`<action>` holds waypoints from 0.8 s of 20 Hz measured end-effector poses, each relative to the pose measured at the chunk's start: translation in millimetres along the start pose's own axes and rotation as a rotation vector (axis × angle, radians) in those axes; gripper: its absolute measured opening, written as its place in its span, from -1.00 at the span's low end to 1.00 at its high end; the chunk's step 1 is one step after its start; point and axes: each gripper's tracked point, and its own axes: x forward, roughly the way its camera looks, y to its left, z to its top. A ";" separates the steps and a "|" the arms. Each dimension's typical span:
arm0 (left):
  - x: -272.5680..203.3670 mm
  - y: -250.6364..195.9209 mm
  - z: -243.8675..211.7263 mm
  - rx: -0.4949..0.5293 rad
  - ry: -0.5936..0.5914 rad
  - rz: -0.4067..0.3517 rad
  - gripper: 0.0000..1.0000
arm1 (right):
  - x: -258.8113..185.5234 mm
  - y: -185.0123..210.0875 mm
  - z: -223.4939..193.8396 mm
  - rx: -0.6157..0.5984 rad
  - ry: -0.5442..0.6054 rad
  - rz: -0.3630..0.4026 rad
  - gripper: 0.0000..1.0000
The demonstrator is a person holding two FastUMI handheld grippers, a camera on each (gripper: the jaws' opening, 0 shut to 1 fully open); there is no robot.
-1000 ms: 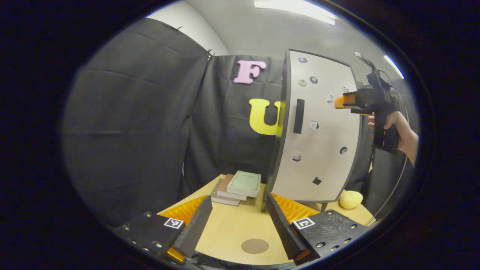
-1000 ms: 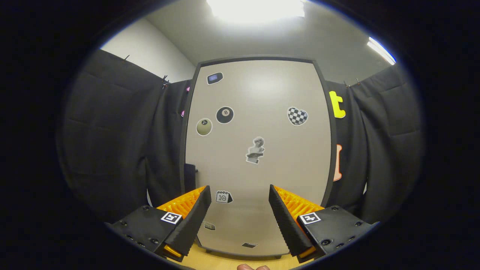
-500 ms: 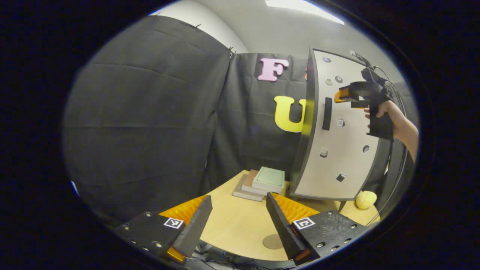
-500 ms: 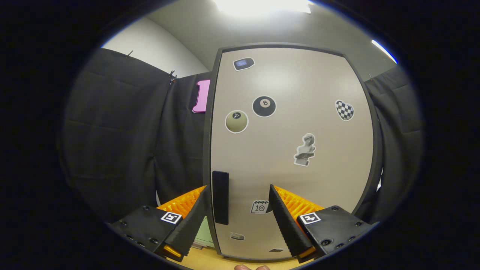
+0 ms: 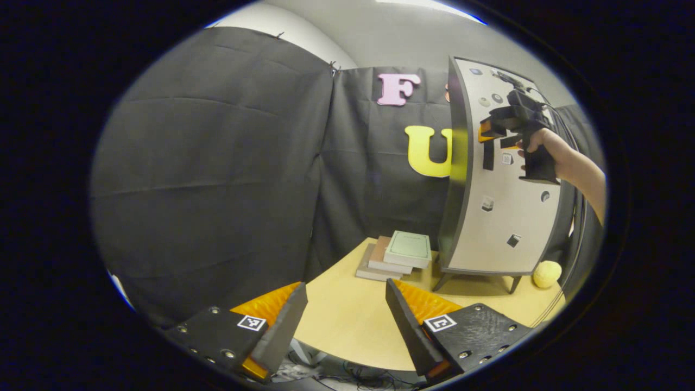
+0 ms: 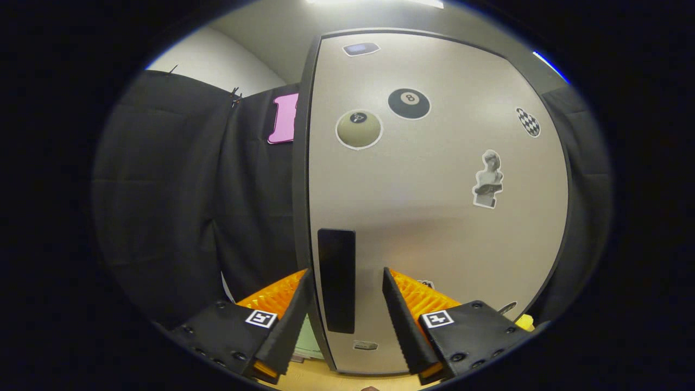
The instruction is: Open the cabinet door with the right hand, grasp the bottle in the cabinet with the left hand and place it on the coaster, then close the cabinet door with the right hand.
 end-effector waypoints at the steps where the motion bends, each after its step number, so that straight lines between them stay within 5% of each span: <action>1: 0.5 -1.4 -0.6 0.012 -0.005 -0.006 0.80 | 4.9 1.7 -2.9 0.013 0.017 -0.002 0.46; 3: 0.8 -1.8 -0.9 0.016 -0.010 -0.019 0.84 | 12.5 7.4 -7.2 0.045 0.038 0.009 0.28; 4: 0.9 -2.0 -1.3 0.008 -0.007 -0.021 0.80 | 13.1 7.9 -10.0 0.061 0.058 0.006 -0.03; 6: 1.9 -0.8 -2.4 -0.002 0.001 -0.016 0.75 | 14.3 10.6 -18.2 0.094 0.098 0.014 0.00; 8: 2.3 -1.1 -2.8 -0.011 0.011 -0.007 0.80 | 13.7 7.3 -17.2 0.074 0.091 -0.004 -0.28; 11: 1.8 -1.8 -3.0 -0.023 0.024 0.007 0.84 | 13.3 6.3 -18.5 0.030 0.085 -0.013 -0.29; 16: -1.2 -2.6 -1.0 -0.021 0.016 0.013 0.77 | 11.4 7.8 -19.4 0.042 0.092 0.022 -0.63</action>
